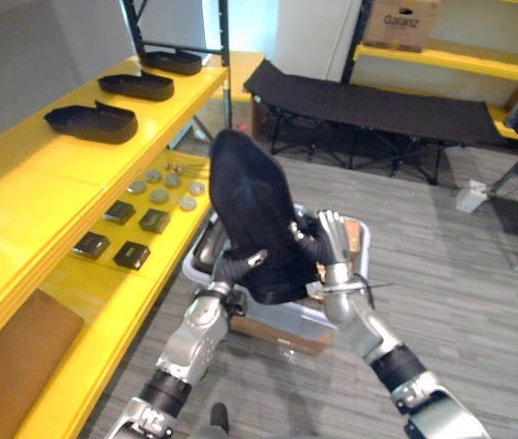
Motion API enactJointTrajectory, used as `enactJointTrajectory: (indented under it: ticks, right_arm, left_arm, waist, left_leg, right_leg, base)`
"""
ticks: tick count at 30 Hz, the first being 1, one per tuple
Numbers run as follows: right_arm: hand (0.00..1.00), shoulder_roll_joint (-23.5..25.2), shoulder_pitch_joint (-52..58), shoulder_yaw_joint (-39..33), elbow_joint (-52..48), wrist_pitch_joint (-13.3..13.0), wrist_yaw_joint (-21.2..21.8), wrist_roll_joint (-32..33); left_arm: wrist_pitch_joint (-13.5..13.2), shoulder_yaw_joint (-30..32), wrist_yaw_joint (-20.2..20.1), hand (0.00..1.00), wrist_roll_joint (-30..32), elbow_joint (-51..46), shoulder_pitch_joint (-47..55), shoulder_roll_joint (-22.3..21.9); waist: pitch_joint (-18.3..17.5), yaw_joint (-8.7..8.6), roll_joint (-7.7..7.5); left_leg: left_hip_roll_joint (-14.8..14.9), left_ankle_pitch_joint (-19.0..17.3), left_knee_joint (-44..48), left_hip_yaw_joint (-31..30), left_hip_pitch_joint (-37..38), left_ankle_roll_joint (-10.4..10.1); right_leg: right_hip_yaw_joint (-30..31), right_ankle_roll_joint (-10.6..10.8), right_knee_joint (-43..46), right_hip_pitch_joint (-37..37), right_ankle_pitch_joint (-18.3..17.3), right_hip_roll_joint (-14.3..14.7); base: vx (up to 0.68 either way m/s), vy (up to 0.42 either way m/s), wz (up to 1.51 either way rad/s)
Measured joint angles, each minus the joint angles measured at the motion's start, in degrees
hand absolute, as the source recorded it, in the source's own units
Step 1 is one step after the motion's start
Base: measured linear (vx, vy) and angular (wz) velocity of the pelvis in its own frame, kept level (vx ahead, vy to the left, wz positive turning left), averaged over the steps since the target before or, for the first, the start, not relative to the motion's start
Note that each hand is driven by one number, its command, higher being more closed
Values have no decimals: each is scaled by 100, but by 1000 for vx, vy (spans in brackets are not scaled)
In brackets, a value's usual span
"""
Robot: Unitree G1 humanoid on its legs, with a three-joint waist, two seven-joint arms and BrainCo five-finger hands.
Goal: Walk over and take plastic housings, then place them on the shelf
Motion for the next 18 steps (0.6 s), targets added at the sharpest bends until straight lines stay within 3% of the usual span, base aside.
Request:
enactJointTrajectory:
  ticks: [5, 8, 10, 12, 14, 18]
  right_arm:
    - [0, 14, 20, 39, -2, -93, 26, 596]
    - [0, 71, 176, -190, -373, -339, 145, 1003]
    - [0, 155, 317, -354, -1021, -651, 460, 1527]
    - [0, 251, 321, -584, -1456, -804, 752, 1972]
    - [0, 272, 343, -1164, -1847, -1045, 1280, 2886]
    - [0, 263, 557, -2246, -2465, -1345, 2091, 4243]
  left_arm:
    - [-4, -83, 325, 100, 138, -164, 2, 37]
    - [-4, 30, 688, 100, 714, -429, 16, -8]
    - [-28, 362, 948, 100, 1143, -660, 27, -103]
    - [-86, 714, 1168, 100, 1494, -835, 27, -229]
    - [-309, 1264, 1478, 100, 2100, -950, 63, -310]
    - [-517, 1984, 1880, 100, 2702, -1234, 155, -285]
  waist:
    - [0, -1, 0]
    - [0, 4, 0]
    - [0, -25, 0]
    - [0, -37, 1]
    - [0, -44, 1]
    - [-3, -94, 7]
  left_leg:
    - [0, -1, 0, 4, -5, -1]
    - [-12, -1, 0, 12, -4, -1]
    - [-16, 0, 0, 28, 10, -1]
    - [-21, 0, 0, 42, 30, -2]
    - [-19, -1, -12, 90, 102, -2]
    - [-10, -5, -36, 165, 137, -5]
  right_leg:
    - [0, -3, -14, -2, -2, 0]
    - [-15, 0, -6, -8, 3, 3]
    - [-11, 3, 17, -14, 14, 3]
    - [-8, 0, 51, -17, 14, 4]
    - [2, -17, 78, 28, 0, 0]
    - [28, -79, 89, 23, -47, -5]
  base:
    - [0, 0, 0]
    - [0, 0, 0]
    - [24, 17, -4]
    - [9, 9, -2]
    - [1, 11, -4]
    - [-21, 15, -7]
